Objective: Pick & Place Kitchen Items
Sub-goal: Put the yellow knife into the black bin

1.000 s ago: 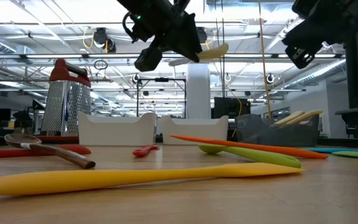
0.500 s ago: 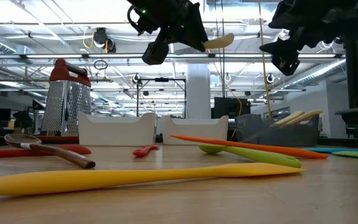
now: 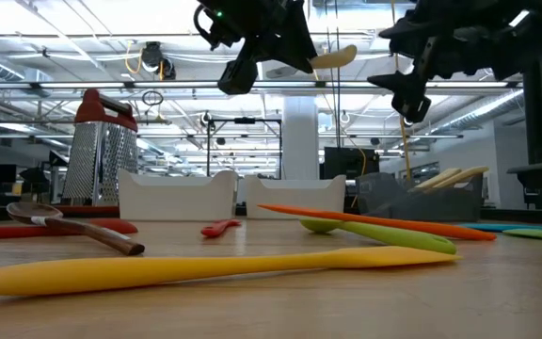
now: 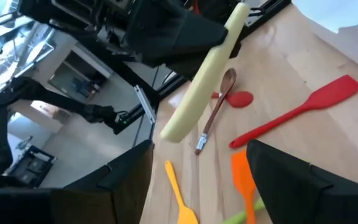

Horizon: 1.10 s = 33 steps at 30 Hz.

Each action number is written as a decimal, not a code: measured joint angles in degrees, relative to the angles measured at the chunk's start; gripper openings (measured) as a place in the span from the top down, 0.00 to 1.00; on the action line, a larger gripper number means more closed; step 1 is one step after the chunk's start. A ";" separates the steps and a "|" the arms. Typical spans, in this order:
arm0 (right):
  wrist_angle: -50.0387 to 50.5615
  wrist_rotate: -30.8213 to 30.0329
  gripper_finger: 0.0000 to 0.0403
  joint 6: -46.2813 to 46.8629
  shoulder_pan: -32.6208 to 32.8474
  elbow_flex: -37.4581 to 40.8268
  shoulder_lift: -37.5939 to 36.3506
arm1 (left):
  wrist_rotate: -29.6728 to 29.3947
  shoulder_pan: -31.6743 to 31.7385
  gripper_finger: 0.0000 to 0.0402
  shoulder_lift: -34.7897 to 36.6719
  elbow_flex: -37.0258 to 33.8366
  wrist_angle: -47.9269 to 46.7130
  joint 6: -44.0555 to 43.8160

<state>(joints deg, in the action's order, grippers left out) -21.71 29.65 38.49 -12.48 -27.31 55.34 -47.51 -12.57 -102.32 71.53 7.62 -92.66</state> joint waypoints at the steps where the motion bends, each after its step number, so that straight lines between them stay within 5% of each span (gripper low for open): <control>1: -0.82 0.86 0.37 0.27 -0.46 0.00 0.70 | -0.13 -0.11 0.93 0.00 0.00 0.00 0.00; 8: -9.20 5.10 0.36 4.86 -1.36 0.00 6.78 | -0.56 -0.30 0.93 0.00 0.00 0.00 -0.02; 33: -27.31 4.68 0.36 14.22 -0.88 -0.45 19.94 | -0.56 -0.27 0.93 0.00 0.00 -0.02 -0.07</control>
<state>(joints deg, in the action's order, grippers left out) -49.02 34.33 52.71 -13.37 -27.76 75.29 -48.07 -12.84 -102.32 71.53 7.60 -92.73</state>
